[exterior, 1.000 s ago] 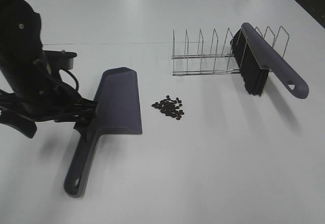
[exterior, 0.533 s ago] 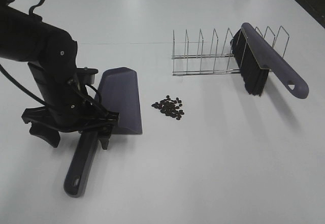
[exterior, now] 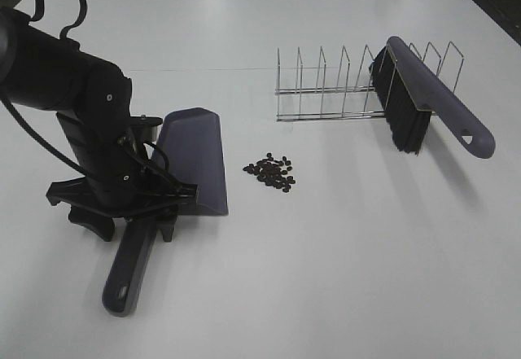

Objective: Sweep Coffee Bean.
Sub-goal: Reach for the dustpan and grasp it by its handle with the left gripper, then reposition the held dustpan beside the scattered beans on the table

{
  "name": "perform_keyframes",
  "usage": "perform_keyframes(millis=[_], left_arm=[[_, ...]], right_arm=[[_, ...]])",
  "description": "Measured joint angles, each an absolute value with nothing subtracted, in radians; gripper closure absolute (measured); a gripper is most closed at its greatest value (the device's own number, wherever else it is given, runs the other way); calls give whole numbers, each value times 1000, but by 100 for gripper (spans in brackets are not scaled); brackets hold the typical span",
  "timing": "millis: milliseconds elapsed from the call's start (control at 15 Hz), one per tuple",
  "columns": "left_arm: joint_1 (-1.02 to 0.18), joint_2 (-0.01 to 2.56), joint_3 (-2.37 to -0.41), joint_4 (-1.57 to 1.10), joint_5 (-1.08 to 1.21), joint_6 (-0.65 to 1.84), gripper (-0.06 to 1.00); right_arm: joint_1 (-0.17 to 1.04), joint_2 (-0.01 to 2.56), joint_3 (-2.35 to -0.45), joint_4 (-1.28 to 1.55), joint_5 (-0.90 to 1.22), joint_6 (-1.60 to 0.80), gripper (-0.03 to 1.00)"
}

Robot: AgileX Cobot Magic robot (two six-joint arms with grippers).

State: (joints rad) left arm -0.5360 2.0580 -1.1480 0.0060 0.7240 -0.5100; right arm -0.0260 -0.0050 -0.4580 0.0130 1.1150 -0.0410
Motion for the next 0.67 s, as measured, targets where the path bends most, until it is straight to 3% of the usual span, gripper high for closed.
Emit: perform_keyframes(millis=[67,200,267,667], left_arm=[[-536,2058,-1148,5,724,-510,31],[-536,2058,-1148,0,725,-511,57],[-536,2058,-1148,0,725,-505,62],[-536,2058,-1148,0,725,-452,62]], right_arm=[[-26,-5,-458,13,1115,-41,31],[-26,-5,-458,13,1115,-41,31],[-26,-5,-458,13,1115,-41,31],[-26,-5,-458,13,1115,-41,31]])
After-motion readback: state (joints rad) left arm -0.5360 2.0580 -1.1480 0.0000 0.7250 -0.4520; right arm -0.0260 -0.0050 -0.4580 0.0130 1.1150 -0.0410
